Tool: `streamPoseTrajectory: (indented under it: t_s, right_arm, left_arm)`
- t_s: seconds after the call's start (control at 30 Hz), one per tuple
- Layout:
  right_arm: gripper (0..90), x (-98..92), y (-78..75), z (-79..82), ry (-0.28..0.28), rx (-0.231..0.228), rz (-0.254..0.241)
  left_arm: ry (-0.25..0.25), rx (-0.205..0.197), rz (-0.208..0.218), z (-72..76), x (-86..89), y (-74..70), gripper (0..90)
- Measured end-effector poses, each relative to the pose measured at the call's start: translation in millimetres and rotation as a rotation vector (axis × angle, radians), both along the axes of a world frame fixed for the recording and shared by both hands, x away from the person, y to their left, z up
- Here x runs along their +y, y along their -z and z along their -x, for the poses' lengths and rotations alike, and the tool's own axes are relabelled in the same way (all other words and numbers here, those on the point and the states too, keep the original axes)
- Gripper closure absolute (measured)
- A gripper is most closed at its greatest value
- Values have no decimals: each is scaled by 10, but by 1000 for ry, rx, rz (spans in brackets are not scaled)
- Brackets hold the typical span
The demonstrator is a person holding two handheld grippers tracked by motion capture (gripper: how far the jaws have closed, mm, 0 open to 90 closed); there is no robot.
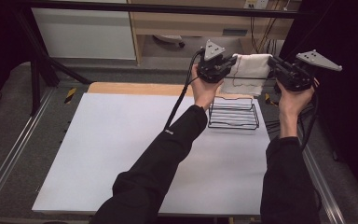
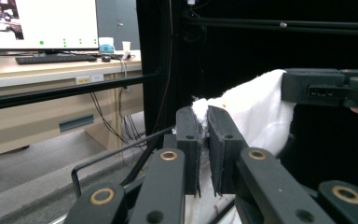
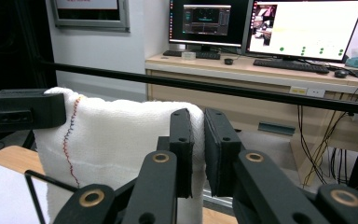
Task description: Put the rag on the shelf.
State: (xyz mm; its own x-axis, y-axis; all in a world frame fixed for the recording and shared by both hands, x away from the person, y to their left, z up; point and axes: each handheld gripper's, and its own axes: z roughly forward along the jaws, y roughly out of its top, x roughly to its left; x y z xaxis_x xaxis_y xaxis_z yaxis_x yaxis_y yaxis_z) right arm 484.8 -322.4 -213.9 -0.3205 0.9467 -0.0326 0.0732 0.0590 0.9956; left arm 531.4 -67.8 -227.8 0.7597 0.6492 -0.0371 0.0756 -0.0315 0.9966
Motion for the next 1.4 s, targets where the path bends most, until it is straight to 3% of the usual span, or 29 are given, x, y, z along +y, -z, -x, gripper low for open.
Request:
streamPoseTrajectory:
  t_s: [0.43,0.83,1.1,1.2,1.4]
  right_arm:
    - [820,19,38,200,-19,10,24]
    - [816,12,154,433,-43,40,61]
    - [817,8,249,499,-53,52,84]
    - [817,3,274,502,-57,52,84]
    - [818,-5,303,519,-57,47,88]
  left_arm:
    - [49,31,-49,139,70,20,828]
    - [79,69,-122,278,78,84,813]
    - [96,97,-151,299,95,129,777]
    - [95,105,-165,320,141,97,736]
    - [66,110,-147,315,244,-93,701]
